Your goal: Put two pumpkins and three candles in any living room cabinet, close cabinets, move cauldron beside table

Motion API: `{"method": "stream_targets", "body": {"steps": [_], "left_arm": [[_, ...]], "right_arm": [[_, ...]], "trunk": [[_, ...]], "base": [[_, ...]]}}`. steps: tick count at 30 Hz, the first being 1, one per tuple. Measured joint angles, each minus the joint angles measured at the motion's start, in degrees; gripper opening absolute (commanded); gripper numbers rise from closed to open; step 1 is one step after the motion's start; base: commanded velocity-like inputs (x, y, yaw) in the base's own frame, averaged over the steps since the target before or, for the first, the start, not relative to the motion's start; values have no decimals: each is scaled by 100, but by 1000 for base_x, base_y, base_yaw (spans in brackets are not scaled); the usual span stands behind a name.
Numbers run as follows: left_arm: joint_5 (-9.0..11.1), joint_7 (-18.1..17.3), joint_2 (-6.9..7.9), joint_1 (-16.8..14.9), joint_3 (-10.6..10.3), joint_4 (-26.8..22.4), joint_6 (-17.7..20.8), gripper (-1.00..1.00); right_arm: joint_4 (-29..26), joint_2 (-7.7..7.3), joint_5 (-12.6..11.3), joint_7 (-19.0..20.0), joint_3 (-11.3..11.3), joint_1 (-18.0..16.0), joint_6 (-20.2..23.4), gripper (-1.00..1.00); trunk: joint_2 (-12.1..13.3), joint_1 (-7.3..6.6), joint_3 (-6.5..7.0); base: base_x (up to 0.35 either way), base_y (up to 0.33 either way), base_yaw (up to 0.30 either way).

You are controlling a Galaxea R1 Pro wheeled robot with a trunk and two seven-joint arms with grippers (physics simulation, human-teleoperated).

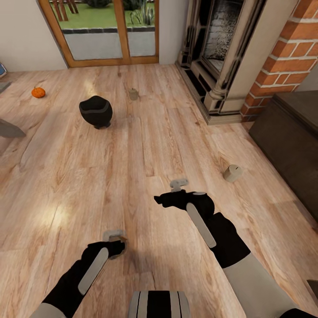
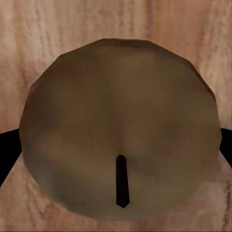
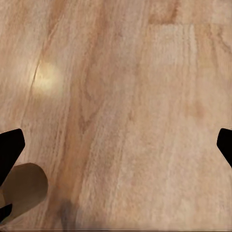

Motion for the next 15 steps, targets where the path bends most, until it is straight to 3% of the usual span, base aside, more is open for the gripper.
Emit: {"method": "stream_targets", "body": {"steps": [3,6,9,11,13,15], "left_arm": [[59,-35,195,-1,444,-55,194,-100],[101,-40,258,-1,783,-133,428,-100],[114,-30,282,-13,915,-222,592,-100],[108,-27,355,-47,1239,-450,1076,-100],[282,-19,377,-59,1685,-693,1571,-100],[327,-15,374,-61,1860,-821,1743,-100]], "right_arm": [[124,-21,0,10,-114,1,-8,100],[401,-25,31,10,-325,0,-97,100],[647,-29,35,-16,-393,-1,-265,100],[715,-32,30,-30,-411,0,-310,100],[680,-34,24,-34,-416,0,-334,100],[653,-31,22,-37,-418,1,-343,100]], "trunk": [[4,-8,66],[8,-16,132],[12,-24,199],[14,-29,243],[17,-34,288],[20,-39,332]], "base": [[0,0,0],[0,0,0],[0,0,0],[0,0,0],[0,0,0],[0,0,0]]}}
